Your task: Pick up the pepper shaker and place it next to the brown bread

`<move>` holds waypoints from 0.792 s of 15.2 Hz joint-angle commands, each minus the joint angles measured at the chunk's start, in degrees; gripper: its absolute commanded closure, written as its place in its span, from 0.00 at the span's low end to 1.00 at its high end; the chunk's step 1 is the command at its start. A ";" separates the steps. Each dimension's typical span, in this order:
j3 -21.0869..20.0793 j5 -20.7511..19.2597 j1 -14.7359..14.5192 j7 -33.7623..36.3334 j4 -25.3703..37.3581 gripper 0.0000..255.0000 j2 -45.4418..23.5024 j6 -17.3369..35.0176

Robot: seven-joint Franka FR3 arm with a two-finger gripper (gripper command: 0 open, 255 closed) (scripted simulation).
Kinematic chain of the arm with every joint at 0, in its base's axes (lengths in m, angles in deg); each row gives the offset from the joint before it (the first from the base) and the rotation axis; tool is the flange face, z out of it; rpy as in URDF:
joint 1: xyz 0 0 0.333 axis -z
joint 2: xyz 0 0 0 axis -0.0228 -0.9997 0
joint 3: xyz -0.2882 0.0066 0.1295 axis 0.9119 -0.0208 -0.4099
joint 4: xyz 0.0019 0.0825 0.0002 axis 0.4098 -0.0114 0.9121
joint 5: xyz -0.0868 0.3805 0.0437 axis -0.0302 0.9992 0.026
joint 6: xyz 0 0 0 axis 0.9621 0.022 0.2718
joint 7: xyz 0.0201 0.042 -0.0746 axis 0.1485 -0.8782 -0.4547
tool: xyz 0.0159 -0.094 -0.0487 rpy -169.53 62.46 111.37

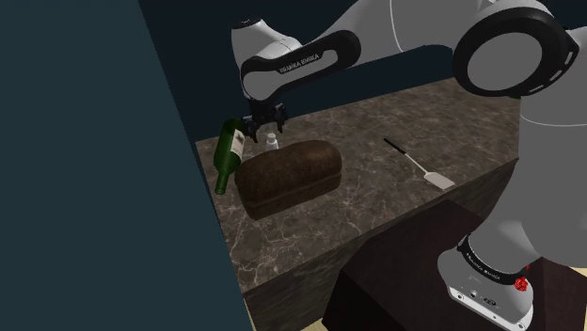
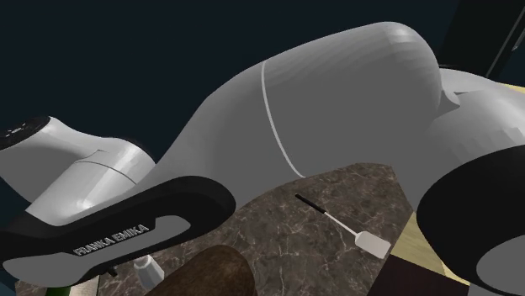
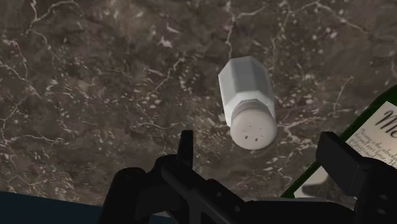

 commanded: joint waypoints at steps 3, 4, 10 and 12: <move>-0.14 0.14 -0.35 -0.14 3.54 0.00 1.48 -5.04; -0.18 0.18 -0.44 -0.18 4.63 0.00 1.76 -6.42; -0.18 0.18 -0.44 -0.18 4.63 0.00 1.76 -6.42; -0.18 0.18 -0.44 -0.18 4.63 0.00 1.76 -6.42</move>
